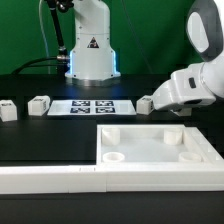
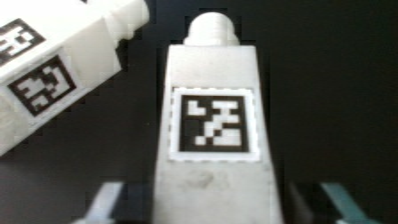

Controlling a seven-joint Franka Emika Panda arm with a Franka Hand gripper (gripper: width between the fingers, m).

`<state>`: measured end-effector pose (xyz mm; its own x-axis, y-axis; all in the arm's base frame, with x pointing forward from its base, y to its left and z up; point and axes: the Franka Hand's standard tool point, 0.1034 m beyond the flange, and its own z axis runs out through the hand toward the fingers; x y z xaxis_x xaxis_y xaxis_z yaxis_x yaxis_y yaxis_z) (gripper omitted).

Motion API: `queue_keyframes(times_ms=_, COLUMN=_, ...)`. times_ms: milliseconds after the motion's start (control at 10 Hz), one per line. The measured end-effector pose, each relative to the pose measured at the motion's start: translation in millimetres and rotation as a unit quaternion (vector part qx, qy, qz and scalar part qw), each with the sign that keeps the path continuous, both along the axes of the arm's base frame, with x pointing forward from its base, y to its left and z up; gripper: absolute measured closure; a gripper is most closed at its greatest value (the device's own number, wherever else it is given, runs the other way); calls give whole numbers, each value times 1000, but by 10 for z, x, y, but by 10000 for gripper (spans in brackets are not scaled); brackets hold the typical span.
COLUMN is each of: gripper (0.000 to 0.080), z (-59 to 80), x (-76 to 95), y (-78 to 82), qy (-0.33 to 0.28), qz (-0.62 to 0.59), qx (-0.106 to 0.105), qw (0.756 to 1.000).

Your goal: Assemble square table

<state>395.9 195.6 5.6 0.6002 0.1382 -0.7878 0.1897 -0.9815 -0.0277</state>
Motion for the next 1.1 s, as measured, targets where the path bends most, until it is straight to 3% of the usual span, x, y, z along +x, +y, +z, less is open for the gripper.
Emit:
queue_keyframes(times_ms=500, gripper=511, z=0, x=0, y=0, qy=0, qz=0, qx=0, qw=1000)
queue_keyframes(times_ms=600, gripper=511, z=51, x=53, y=-6, qy=2, qz=4, qx=7, qw=1000)
queue_keyframes(times_ms=800, gripper=511, z=529, x=602, y=8, qy=-21, qz=5, qx=31, qw=999)
queue_keyframes(times_ms=900, gripper=511, z=768, x=747, y=-103, qy=-26, qz=5, qx=45, qw=999)
queue_keyframes(times_ms=1000, gripper=509, z=969, x=746, y=-274, qy=-17, qz=-13, qx=31, qw=999)
queue_keyframes(times_ms=1100, gripper=509, z=1017, x=661, y=-313, qy=-14, qz=-24, qx=14, qw=1000)
